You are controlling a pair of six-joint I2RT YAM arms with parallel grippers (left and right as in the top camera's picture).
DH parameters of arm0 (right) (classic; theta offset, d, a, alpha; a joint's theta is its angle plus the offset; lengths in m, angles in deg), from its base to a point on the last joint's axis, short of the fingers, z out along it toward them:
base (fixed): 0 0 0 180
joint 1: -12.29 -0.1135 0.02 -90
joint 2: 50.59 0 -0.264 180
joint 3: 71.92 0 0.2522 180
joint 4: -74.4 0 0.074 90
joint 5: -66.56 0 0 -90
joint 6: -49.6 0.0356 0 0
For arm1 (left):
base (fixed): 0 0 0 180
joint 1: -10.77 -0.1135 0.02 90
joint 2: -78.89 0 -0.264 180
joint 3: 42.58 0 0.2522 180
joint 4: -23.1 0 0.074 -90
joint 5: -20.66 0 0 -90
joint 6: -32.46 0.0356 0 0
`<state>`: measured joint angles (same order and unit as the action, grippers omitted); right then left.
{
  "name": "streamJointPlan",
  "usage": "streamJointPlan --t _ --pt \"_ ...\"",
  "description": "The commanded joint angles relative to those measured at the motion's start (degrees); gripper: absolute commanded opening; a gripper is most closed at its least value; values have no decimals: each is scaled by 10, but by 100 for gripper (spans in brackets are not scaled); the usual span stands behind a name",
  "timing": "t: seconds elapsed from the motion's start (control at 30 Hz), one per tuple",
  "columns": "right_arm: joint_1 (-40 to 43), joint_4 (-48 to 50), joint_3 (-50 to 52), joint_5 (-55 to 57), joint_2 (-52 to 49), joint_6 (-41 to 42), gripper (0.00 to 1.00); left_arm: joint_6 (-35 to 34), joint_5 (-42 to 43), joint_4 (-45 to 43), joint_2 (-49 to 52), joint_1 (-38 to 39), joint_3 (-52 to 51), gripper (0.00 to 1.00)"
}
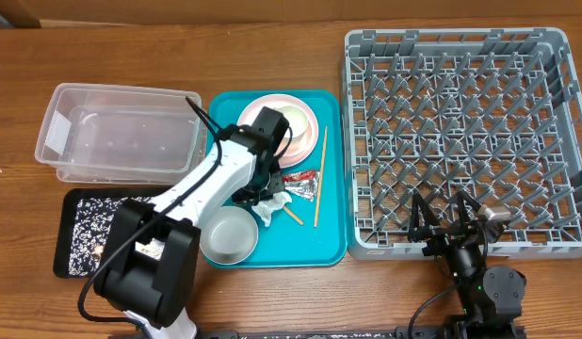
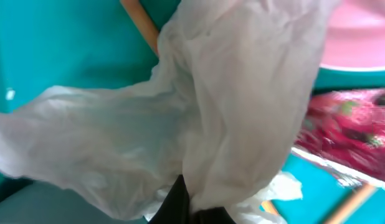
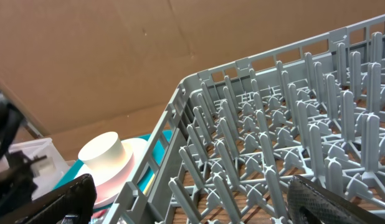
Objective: Sort waste into correct bins and load items into the dishwasher
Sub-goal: 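Grasp the crumpled white tissue with the left gripper, then drop the tissue into the clear plastic bin with the left gripper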
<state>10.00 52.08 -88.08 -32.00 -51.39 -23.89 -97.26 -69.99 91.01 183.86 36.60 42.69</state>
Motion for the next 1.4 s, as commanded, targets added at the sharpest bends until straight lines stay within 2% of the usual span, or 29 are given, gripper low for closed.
streamJointPlan --t 0.0,0.3,0.5,0.73,0.87,0.9,0.97,1.03,1.13,1.27,1.3,1.37 --pt "-3 4 1 4 4 2 100 25 -3 38 -15 -4 72 4" --pt "-3 5 1 4 4 2 100 84 -16 150 -37 -60 204 4" --pt "-3 5 1 4 4 2 100 85 -39 175 -39 -181 259 4" --pt "-3 4 1 4 4 2 100 62 -38 133 -38 -330 246 5" --pt "-3 5 1 4 4 2 100 63 -32 85 -37 -371 215 21" --pt "-3 4 1 4 4 2 100 64 -26 76 -37 -375 209 32" --pt "-3 5 1 4 4 2 100 75 -23 66 -37 -378 203 62" --pt "-3 4 1 4 4 2 100 85 -22 58 -38 -378 204 70" --pt "-3 5 1 4 4 3 100 87 -1 71 -40 -374 217 71" --pt "-3 4 1 4 4 3 100 143 114 103 -48 -345 224 60" --pt "-3 4 1 4 4 2 100 163 137 119 -49 -323 224 53" --pt "-3 4 1 4 4 3 100 186 136 144 -49 -280 224 51"
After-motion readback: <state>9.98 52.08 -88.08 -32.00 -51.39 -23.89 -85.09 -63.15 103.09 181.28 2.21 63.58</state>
